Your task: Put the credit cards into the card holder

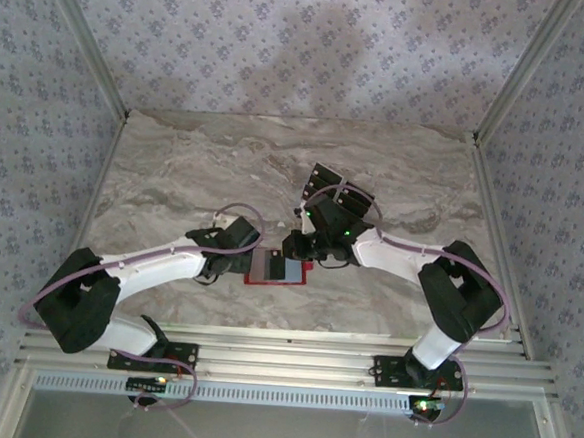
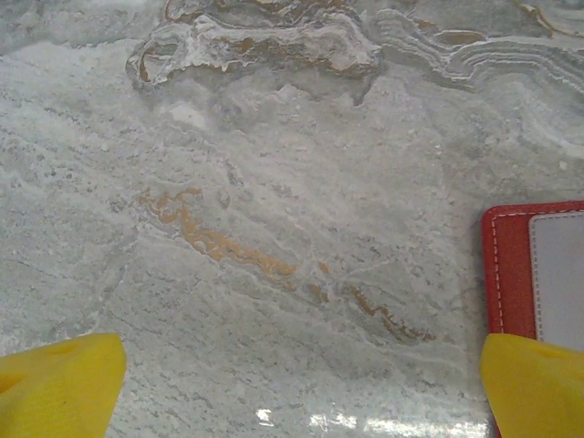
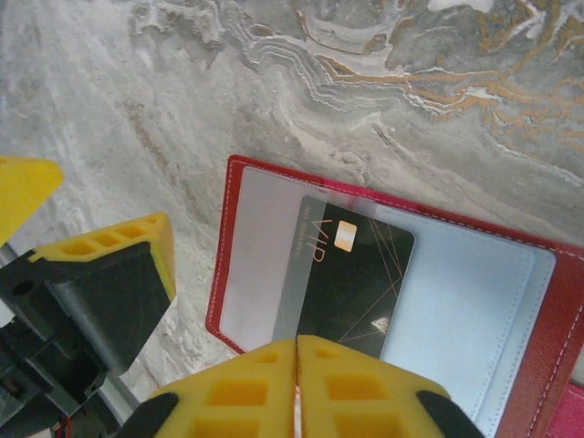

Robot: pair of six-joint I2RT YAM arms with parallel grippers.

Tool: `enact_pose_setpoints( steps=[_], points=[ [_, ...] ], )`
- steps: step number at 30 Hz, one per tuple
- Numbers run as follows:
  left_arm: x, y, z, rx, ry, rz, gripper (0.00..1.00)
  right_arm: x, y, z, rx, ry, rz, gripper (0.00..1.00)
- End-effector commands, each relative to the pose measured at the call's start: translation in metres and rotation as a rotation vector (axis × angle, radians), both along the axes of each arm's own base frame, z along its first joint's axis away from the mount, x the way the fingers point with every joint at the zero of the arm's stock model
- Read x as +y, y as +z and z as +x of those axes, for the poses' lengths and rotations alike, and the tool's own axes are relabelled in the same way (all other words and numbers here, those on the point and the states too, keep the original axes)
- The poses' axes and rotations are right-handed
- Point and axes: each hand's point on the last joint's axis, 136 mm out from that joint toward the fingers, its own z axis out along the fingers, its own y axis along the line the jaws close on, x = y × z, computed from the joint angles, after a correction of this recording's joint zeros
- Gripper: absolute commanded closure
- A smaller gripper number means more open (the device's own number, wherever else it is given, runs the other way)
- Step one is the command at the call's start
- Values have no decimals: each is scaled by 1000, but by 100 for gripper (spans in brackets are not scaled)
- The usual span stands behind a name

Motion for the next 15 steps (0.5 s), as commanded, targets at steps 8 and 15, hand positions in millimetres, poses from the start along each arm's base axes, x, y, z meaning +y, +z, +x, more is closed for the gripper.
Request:
enact_pose_setpoints(
  steps=[8,15],
  points=[
    [15,-13,-9,34,46,48,0,-12,-40,-10,23,57,-249,96],
    [13,-21,-10,52,37,47,0,-7,-51,-14,32,76,-286,97]
  ],
)
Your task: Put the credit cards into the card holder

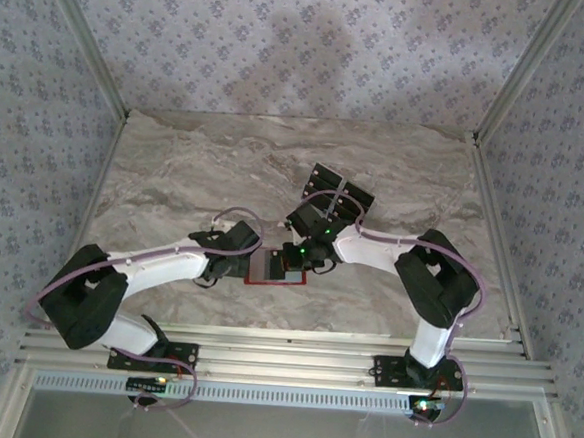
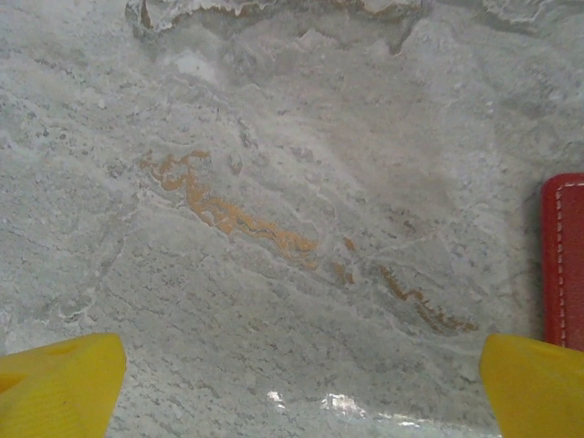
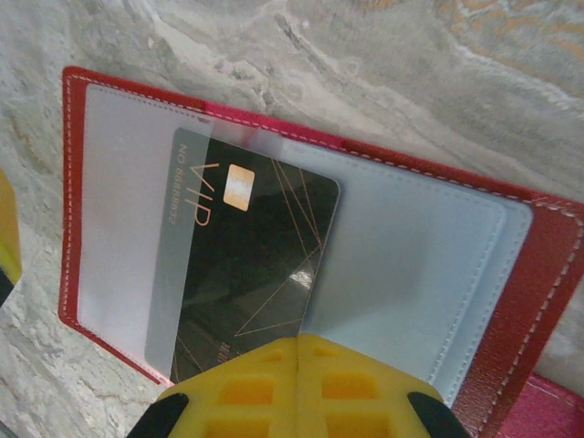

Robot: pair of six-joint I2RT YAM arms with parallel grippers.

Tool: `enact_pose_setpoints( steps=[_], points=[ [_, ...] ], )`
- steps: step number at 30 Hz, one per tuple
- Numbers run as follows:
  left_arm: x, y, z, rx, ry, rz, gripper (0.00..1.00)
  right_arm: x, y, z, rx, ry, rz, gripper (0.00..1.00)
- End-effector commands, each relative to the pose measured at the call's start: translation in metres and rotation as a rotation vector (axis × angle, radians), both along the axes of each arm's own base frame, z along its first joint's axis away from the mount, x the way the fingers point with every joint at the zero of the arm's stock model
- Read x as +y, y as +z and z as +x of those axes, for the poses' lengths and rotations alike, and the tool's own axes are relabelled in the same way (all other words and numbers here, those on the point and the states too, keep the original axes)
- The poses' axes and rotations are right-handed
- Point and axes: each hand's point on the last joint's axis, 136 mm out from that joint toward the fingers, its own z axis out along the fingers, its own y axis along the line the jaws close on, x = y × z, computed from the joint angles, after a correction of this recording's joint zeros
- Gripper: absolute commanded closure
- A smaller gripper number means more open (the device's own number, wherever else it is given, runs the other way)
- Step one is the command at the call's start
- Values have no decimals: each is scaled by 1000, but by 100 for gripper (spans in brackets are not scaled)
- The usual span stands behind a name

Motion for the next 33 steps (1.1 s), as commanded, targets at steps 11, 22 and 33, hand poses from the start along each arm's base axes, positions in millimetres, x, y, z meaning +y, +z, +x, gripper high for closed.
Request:
enact_pose_setpoints(
  steps=[11,22,33],
  points=[
    [1,-19,-4,38,3,6,0,19,-6,-2,11,41,-27,97],
    [-2,-25,-6,53,-2,-1,0,41,-2,-2,24,50,28,97],
    [3,4,-1,-10,23,1,0,62,12,-1,23,67,96,97]
  ],
)
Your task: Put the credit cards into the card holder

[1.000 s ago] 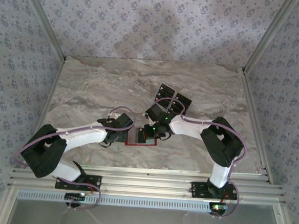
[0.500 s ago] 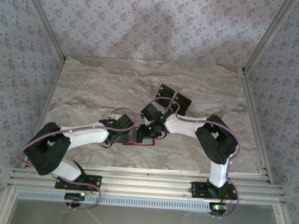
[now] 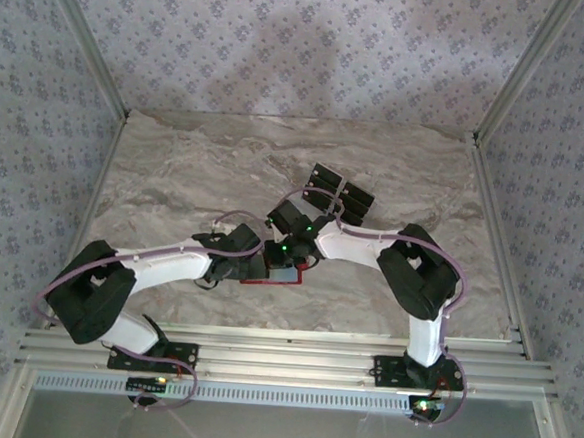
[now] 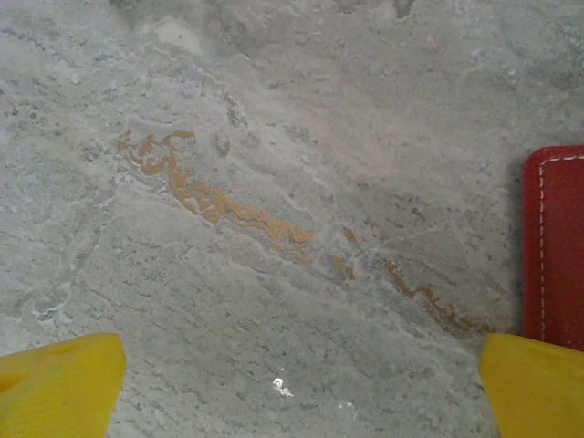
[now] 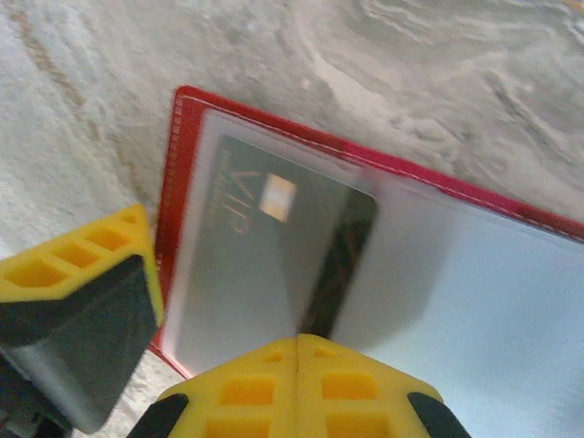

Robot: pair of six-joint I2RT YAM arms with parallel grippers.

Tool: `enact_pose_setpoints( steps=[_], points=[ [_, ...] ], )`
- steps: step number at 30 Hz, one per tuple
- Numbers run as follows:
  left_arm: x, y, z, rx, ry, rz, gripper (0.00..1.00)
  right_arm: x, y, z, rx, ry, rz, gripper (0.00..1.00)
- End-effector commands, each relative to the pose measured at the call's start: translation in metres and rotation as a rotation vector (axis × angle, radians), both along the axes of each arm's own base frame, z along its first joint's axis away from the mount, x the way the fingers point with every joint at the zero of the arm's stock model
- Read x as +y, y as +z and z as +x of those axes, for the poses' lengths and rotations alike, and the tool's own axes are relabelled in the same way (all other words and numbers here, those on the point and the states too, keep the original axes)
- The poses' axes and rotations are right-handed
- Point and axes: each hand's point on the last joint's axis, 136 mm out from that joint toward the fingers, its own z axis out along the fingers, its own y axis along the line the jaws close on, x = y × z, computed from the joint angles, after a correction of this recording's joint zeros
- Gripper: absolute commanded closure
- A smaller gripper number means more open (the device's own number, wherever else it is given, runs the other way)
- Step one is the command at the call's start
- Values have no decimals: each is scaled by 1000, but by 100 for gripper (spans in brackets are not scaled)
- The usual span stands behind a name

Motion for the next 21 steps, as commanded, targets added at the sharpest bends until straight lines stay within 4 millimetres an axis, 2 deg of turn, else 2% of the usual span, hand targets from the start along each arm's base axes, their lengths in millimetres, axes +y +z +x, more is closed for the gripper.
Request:
enact_pose_setpoints(
  steps=[1,8,9,13,21],
  points=[
    [3,18,3,-36,16,2,0,11,4,-1,18,6,28,97],
    [9,23,8,-44,26,40,0,1,22,7,-27,-16,42,97],
    [10,22,8,-42,28,46,0,-9,13,1,-13,-23,18,97],
    [16,20,10,-38,44,73,0,-22,11,5,-16,-45,-3,97],
    [22,14,12,-24,63,115,0,-22,5,6,-10,-44,-19,97]
  ],
)
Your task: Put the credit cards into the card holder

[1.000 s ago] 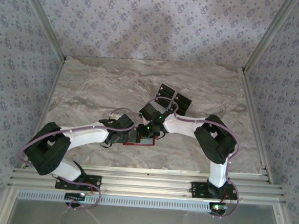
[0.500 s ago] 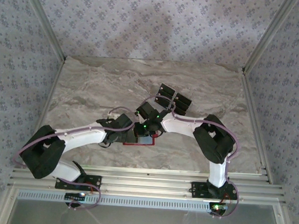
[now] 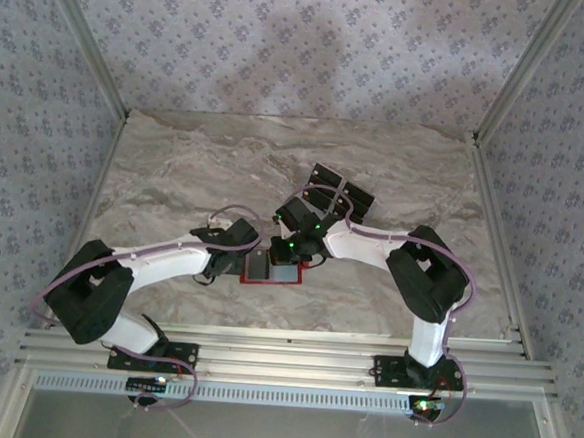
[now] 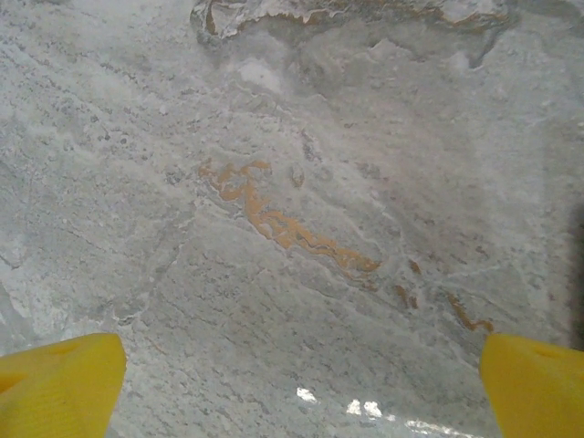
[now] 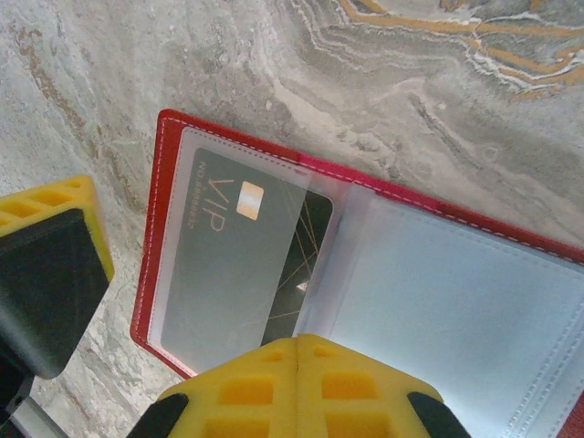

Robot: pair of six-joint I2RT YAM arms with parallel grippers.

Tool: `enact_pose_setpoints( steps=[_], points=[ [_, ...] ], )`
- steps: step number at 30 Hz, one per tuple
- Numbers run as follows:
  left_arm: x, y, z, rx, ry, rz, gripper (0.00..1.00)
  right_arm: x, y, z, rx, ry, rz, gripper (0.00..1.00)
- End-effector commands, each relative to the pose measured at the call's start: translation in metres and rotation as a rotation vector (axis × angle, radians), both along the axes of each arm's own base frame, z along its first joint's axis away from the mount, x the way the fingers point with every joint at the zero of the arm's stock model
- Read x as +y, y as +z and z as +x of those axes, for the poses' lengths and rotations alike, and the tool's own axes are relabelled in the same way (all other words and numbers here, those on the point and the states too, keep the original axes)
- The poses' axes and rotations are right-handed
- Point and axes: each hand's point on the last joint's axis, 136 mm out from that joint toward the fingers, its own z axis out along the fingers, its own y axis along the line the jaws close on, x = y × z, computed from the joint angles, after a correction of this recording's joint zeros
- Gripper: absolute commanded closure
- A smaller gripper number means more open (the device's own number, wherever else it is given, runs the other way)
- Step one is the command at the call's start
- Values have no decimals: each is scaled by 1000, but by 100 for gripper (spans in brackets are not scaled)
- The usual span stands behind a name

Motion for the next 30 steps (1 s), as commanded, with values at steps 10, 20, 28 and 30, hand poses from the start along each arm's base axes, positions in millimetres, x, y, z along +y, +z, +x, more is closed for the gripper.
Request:
enact_pose_setpoints(
  steps=[10,20,28,30],
  points=[
    [8,-5,2,13,24,59,0,-5,-9,-3,12,-1,-41,97],
    [8,-8,0,19,27,48,0,3,-18,-6,25,16,-46,98],
    [7,-10,0,22,27,41,0,8,-24,-10,40,30,-47,98],
    [7,-11,-1,24,27,40,0,10,-24,-11,44,35,-46,98]
  ],
)
